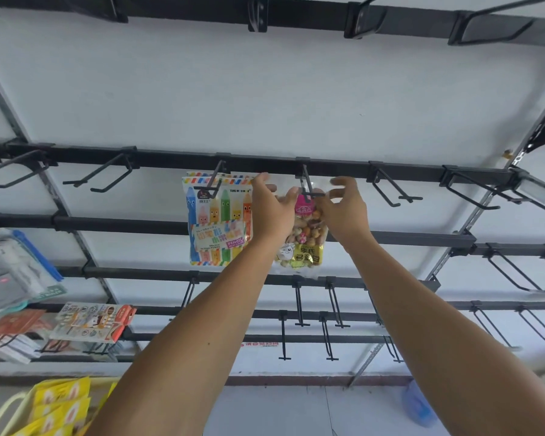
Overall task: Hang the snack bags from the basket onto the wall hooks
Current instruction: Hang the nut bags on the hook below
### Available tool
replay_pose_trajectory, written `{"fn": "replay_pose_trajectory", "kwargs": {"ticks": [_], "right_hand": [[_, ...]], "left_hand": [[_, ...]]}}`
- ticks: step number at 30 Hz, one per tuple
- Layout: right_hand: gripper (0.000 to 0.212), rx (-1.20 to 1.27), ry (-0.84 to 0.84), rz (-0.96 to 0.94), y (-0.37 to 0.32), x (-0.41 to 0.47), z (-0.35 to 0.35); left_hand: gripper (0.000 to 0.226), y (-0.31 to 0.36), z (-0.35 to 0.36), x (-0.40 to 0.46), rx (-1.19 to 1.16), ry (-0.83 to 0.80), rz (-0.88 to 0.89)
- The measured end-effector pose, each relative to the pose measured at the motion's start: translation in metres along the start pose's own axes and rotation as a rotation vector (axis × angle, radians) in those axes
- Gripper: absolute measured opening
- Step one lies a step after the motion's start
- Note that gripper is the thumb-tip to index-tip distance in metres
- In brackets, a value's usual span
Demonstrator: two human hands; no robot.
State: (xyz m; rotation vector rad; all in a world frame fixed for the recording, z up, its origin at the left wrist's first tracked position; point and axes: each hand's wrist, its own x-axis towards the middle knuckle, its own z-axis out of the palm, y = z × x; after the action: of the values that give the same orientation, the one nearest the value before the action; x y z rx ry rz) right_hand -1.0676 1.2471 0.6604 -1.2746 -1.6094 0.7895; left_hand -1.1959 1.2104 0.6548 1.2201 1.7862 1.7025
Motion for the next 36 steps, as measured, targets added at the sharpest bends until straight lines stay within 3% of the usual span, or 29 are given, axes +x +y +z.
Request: {"fn": "replay_pose_trajectory", "kwargs": {"ticks": [2, 7, 13, 21, 26, 30, 36], "right_hand": [[0.049, -0.003, -0.014, -0.011, 0.004, 0.005, 0.000], [0.022, -0.024, -0.039, -0.045, 0.011, 0.011, 0.003], [0.016, -0.028, 0.035, -0.050, 0.010, 0.015, 0.011], [0.032, -0.022, 0.023, 0.004, 0.007, 0.009, 0.010], [0.050, -0.022, 0.009, 0.000, 0.013, -0.004, 0.005], [0.055, -0.211, 0.033, -0.120, 0.021, -0.034, 0.000], [0.046, -0.575, -0.111, -0.357, 0.032, -0.095, -0.007]], "left_hand": [[0.056, -0.005, 0.005, 0.002, 0.044, 0.003, 0.032], [0.045, -0.013, 0.009, 0.006, 0.068, 0.018, 0.059], [0.035, -0.010, 0.014, 0.016, 0.067, 0.047, 0.002], [0.040, -0.008, 0.006, 0.011, 0.107, -0.004, -0.004], [0.058, -0.008, 0.005, -0.004, 0.164, -0.086, -0.023], [0.066, -0.010, 0.000, -0.028, 0.262, -0.149, 0.013], [0.043, -0.017, -0.029, -0.089, 0.605, -0.174, 0.250]]}}
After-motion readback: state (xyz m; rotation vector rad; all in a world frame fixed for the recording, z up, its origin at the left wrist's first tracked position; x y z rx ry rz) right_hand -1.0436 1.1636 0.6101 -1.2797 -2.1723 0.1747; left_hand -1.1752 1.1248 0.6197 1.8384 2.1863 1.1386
